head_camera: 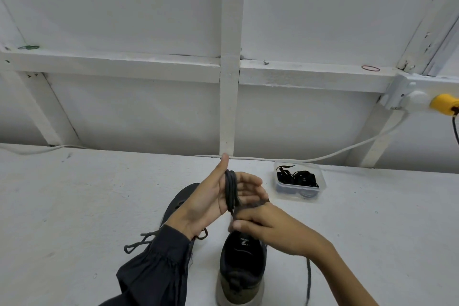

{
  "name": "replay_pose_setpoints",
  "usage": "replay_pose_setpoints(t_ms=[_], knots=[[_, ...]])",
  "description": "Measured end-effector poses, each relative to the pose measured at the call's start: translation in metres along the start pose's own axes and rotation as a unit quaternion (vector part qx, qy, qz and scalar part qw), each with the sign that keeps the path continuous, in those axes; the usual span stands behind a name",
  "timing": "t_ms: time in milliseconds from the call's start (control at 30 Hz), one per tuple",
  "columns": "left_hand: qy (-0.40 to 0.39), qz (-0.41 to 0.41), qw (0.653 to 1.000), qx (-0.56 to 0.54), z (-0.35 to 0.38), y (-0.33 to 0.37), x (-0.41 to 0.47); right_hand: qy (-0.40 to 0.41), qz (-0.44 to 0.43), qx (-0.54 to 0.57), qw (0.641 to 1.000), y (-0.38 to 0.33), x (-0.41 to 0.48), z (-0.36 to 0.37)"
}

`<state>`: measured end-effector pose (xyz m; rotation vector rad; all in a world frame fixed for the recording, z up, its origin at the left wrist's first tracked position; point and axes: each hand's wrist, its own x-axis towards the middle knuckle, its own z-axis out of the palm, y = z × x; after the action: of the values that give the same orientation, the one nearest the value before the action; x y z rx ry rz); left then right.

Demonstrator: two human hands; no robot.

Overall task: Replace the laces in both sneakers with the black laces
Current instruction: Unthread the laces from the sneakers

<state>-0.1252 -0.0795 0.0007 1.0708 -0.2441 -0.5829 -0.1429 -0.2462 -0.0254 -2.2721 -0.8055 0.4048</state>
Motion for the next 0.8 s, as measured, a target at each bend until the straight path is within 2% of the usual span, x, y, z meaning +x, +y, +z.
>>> replay_pose_setpoints(t_ms=[233,367,533,667,800], knots=[[0.036,-0.044,0.995,0.086,-0.005,-0.013,0.003,0.015,-0.025,-0.027,0.999,-0.023,-0.009,-0.039],[-0.024,-0.033,0.996,0.08,-0.002,-0.019,-0.001,0.04,-0.02,-0.049,0.998,-0.024,0.0,-0.062],[-0.102,-0.031,0.987,0.122,0.002,-0.023,-0.007,0.075,-0.041,0.019,0.996,-0.017,0.017,-0.08],[-0.105,-0.018,0.981,0.159,0.004,-0.02,-0.008,0.096,-0.05,0.087,0.99,-0.002,0.032,-0.068],[-0.09,0.031,0.98,0.173,0.003,-0.015,-0.01,0.112,-0.045,0.192,0.974,0.011,0.033,-0.032]])
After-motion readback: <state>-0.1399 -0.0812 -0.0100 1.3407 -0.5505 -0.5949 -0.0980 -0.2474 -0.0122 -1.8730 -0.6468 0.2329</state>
